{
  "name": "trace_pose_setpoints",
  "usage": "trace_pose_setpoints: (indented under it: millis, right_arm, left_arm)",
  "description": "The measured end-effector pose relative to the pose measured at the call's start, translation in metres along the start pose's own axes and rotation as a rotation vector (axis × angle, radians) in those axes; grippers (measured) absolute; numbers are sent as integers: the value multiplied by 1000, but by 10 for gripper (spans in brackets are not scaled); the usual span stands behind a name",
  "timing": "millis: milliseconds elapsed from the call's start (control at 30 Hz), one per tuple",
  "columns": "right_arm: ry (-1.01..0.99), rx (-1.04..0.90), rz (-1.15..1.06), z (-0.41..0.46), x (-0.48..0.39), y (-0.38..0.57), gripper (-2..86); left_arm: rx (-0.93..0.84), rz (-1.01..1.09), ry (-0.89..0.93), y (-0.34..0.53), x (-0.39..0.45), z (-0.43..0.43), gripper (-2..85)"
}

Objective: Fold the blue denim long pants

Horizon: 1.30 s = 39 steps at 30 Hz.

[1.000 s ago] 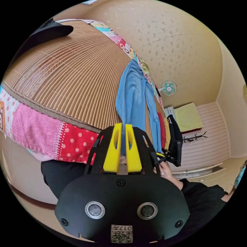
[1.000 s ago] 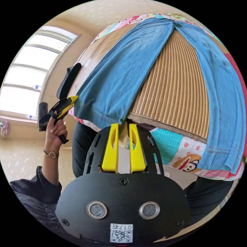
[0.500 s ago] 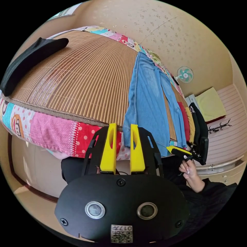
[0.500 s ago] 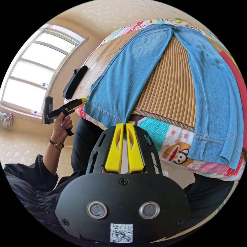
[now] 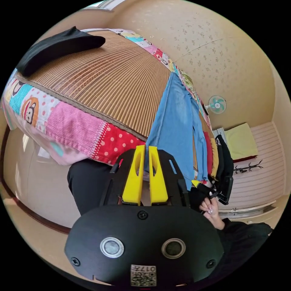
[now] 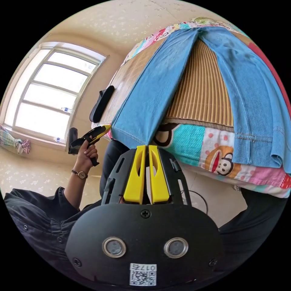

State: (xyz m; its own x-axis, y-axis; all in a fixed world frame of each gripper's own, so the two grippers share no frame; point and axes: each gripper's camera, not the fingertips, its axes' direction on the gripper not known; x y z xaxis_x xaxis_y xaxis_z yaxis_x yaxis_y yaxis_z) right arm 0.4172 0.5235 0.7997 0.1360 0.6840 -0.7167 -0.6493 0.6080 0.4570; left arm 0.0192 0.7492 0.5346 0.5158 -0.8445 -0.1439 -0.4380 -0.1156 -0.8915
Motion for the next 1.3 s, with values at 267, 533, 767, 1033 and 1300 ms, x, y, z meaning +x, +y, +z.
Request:
trace_pose_setpoints:
  millis: [267, 533, 767, 1033, 1300]
  right_arm:
    - [329, 298, 35, -102, 18, 13, 57]
    - [474, 364, 386, -157, 87, 26, 69]
    - [379, 406, 458, -156, 102, 41, 95]
    - [327, 385, 477, -144, 104, 26, 66]
    - [350, 405, 431, -159, 63, 34, 30]
  left_arm:
    - [162, 231, 64, 12, 123, 27, 67]
    - [-379, 532, 47, 58, 317, 269, 100]
    - [-381, 416, 41, 80, 319, 319, 95]
    - [-339, 414, -50, 106, 333, 354, 98]
    - [-309, 466, -40, 125, 330, 356, -2]
